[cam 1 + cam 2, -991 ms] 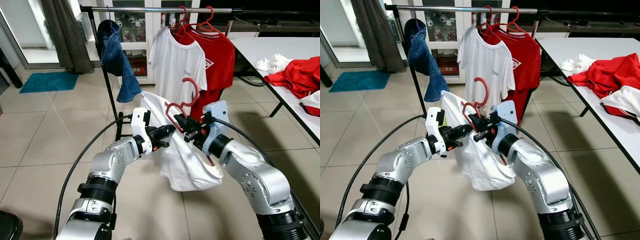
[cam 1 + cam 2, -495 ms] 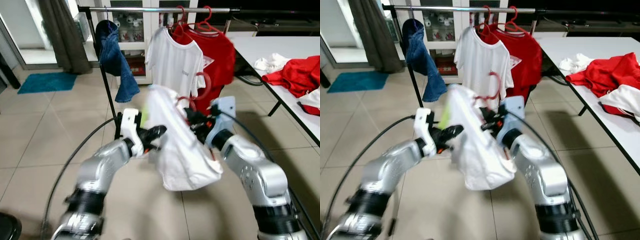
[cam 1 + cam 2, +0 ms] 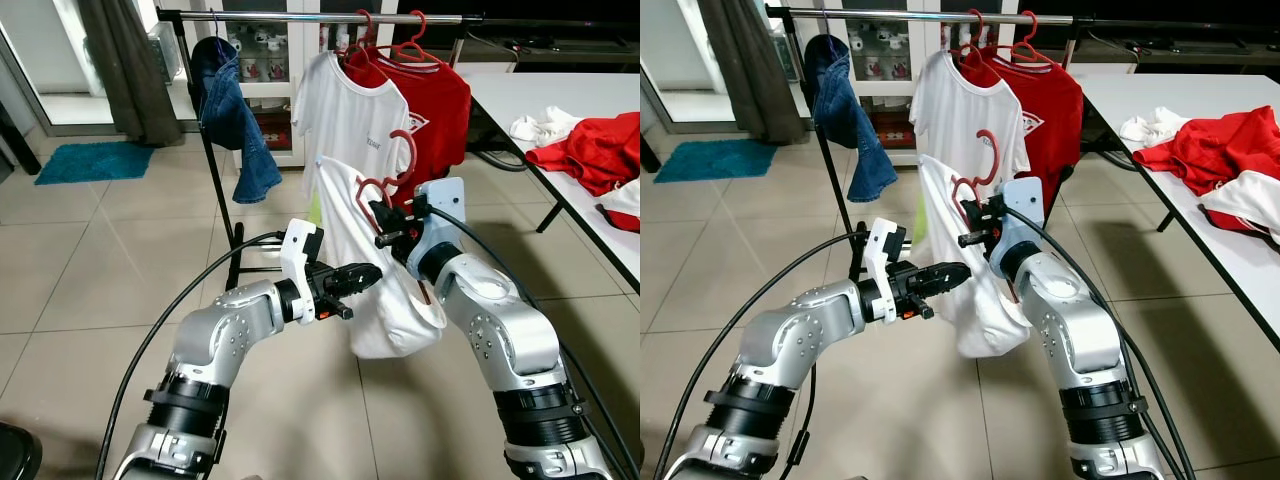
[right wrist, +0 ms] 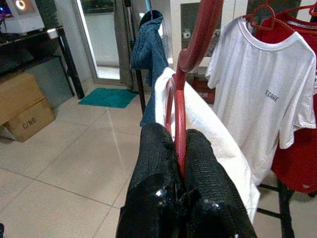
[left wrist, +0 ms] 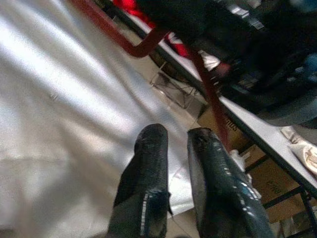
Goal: Hang hanger
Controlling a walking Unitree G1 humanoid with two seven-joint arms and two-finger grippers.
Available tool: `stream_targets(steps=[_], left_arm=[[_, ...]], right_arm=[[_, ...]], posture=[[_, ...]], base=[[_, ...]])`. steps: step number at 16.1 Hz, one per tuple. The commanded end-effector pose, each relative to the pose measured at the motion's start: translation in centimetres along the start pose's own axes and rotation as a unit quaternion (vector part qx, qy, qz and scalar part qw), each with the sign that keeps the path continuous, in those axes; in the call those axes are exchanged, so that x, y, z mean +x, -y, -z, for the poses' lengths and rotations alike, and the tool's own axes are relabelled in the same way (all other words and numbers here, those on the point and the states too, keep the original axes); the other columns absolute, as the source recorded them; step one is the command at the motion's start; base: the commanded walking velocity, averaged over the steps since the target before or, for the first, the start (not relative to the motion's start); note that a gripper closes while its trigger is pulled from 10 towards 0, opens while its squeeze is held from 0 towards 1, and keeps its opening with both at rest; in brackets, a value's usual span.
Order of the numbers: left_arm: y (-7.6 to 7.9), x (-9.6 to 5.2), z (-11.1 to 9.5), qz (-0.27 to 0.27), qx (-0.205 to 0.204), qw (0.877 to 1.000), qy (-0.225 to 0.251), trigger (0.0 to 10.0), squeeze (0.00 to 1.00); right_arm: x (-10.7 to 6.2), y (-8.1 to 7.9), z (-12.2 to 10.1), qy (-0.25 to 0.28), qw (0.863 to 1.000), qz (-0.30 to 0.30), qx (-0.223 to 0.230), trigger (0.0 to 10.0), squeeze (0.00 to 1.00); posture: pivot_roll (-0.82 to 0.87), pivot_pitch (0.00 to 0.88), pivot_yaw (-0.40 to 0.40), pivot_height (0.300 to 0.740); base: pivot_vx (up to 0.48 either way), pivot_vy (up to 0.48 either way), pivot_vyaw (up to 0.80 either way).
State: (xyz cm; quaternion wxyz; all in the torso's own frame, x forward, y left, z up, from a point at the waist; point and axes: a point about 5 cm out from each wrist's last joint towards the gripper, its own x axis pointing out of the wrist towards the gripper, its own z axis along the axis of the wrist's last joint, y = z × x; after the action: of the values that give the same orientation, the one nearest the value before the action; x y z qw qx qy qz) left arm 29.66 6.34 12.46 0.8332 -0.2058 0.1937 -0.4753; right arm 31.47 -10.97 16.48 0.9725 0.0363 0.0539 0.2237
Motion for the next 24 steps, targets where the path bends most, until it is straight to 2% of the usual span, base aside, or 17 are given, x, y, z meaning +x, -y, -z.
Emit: stream_targets(steps=[1,4,9,11,13,14,15,20,21,23,24], left_arm=[[-0.1,0.2,-0.2,-0.007,-0.005,1.0,0.001,10.0,1.0],[-0.3,0.8,-0.5,-0.013,-0.027,1.0,-0.001,10.0,1.0],[-0.8,1.4,-0.6,-0.035,-0.031,0.999,-0.011,10.0,1.0],[-1.5,1.7,-1.0,-0.066,-0.04,0.997,0.001,10.0,1.0],[-1.4,2.2,-1.4,-0.06,-0.056,0.997,0.013,10.0,1.0],[-1.5,2.3,-1.5,-0.062,-0.062,0.996,0.016,10.0,0.11],[-1.7,2.4,-1.5,-0.067,-0.063,0.996,0.018,10.0,0.0],[-2.3,3.3,-1.1,-0.093,-0.055,0.994,0.016,10.0,0.0],[-2.4,3.4,-1.0,-0.097,-0.049,0.994,0.013,4.9,0.0],[-2.6,3.4,-1.0,-0.105,-0.042,0.994,0.01,0.0,0.0],[-2.6,3.4,-1.0,-0.106,-0.039,0.994,0.009,0.0,0.0]], right_arm=[[0.2,-0.3,-1.3,0.028,0.999,-0.007,-0.015,10.0,0.0],[0.2,-0.6,-1.7,0.036,0.999,-0.009,-0.034,10.0,0.0],[0.2,-1.3,-1.9,0.039,0.997,-0.025,-0.061,10.0,0.0],[0.2,-1.9,-2.0,0.043,0.995,-0.037,-0.083,10.0,0.0],[0.1,-2.2,-2.0,0.044,0.994,-0.04,-0.093,10.0,0.0],[0.1,-2.4,-1.9,0.044,0.994,-0.042,-0.095,10.0,0.0],[0.1,-2.5,-1.9,0.044,0.993,-0.045,-0.097,10.0,0.0],[0.1,-3.5,-2.1,0.049,0.992,-0.062,-0.102,10.0,0.0],[0.1,-3.6,-2.1,0.049,0.991,-0.063,-0.103,10.0,0.0],[0.1,-3.5,-2.1,0.05,0.992,-0.061,-0.104,10.0,0.0],[0.1,-3.4,-2.1,0.049,0.992,-0.059,-0.104,10.0,0.0]], posture=[[-0.15,0.0,0.01,0.74],[-0.15,0.0,0.014,0.74],[-0.15,0.0,0.015,0.74],[-0.15,0.0,0.016,0.74],[-0.15,0.0,0.016,0.74],[-0.15,0.0,0.014,0.74],[-0.15,0.0,0.014,0.74],[-0.15,0.0,0.015,0.74],[-0.15,0.0,0.015,0.74],[-0.15,0.0,0.015,0.74],[-0.15,0.0,0.015,0.74]], base=[[0.0,0.0,0.0],[0.0,0.0,0.0],[0.0,0.0,0.0],[0.0,0.0,0.0],[0.0,0.0,0.0],[0.0,0.0,0.0],[0.0,0.0,0.0],[0.0,0.0,0.0],[0.0,0.0,0.0],[0.0,0.0,0.0],[0.0,0.0,0.0]])
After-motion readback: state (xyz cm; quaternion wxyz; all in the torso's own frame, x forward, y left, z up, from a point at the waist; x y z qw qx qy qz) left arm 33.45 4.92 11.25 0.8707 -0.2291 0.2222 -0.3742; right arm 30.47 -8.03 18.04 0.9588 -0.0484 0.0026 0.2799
